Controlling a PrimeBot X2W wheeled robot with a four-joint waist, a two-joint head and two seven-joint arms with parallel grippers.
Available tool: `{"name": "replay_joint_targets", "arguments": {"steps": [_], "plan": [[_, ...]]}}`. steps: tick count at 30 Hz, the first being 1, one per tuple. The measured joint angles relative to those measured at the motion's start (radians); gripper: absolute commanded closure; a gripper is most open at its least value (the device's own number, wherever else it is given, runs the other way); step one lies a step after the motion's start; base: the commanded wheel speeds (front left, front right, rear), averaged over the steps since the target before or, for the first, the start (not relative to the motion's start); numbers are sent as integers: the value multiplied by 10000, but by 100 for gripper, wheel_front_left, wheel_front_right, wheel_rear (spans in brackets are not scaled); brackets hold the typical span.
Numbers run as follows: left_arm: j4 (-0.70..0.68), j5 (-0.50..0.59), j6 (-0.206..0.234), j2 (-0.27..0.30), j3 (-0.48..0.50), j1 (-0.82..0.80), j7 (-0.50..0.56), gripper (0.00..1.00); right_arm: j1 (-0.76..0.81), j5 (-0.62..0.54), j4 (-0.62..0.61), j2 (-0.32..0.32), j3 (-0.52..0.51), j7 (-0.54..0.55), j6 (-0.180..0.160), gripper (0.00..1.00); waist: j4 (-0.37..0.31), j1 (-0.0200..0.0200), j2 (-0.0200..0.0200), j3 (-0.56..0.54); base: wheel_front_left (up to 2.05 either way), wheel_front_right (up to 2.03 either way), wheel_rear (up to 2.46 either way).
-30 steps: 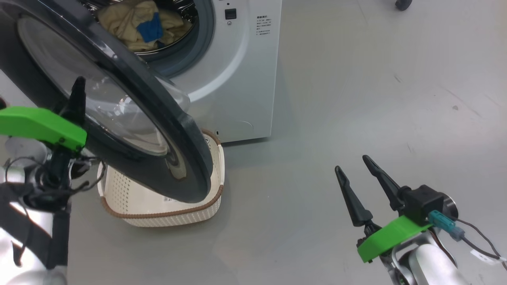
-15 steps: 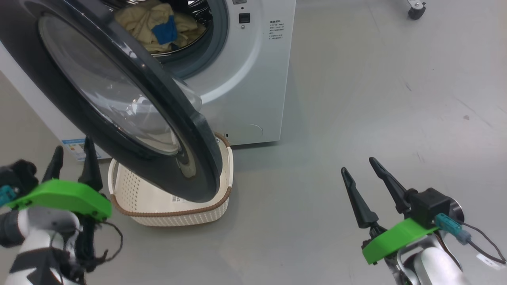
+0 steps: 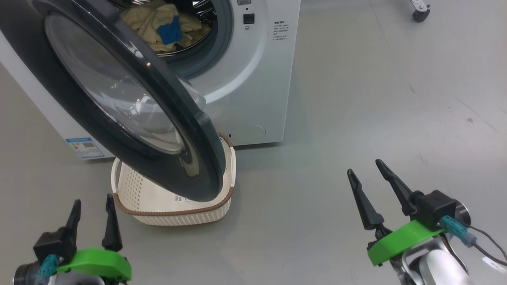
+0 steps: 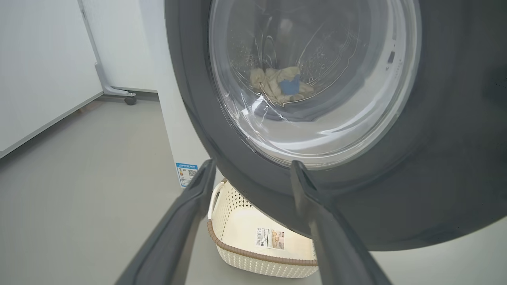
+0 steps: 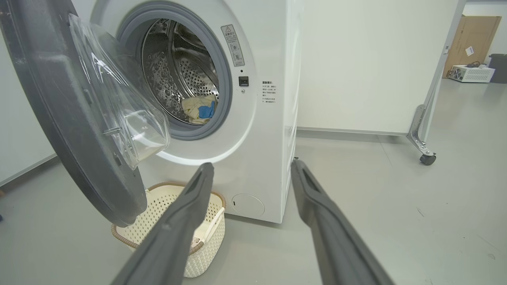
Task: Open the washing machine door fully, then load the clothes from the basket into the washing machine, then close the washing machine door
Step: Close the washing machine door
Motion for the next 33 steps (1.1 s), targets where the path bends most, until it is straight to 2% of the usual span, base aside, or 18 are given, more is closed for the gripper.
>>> {"name": "replay_joint_targets", "arguments": {"steps": [5,15,19,33], "plan": [[-943,953,-94,-550,694,635,-6,0,3,0,-12,6,-65,0,0,0,-35,0,0,67,0,0,0],[-1898,1925,-1216,-1638,2067,1913,-6,0,230,-2,-63,96,-282,0,2,0,-39,0,0,11,0,0,0],[-1929,2040,-1467,-1806,2387,2062,-6,0,352,-8,-63,115,-385,0,0,0,-24,0,0,-72,0,0,0],[-1916,2148,-1728,-1925,2694,2178,-6,0,585,-88,-31,159,-533,0,2,0,126,0,0,-212,0,0,0]]}}
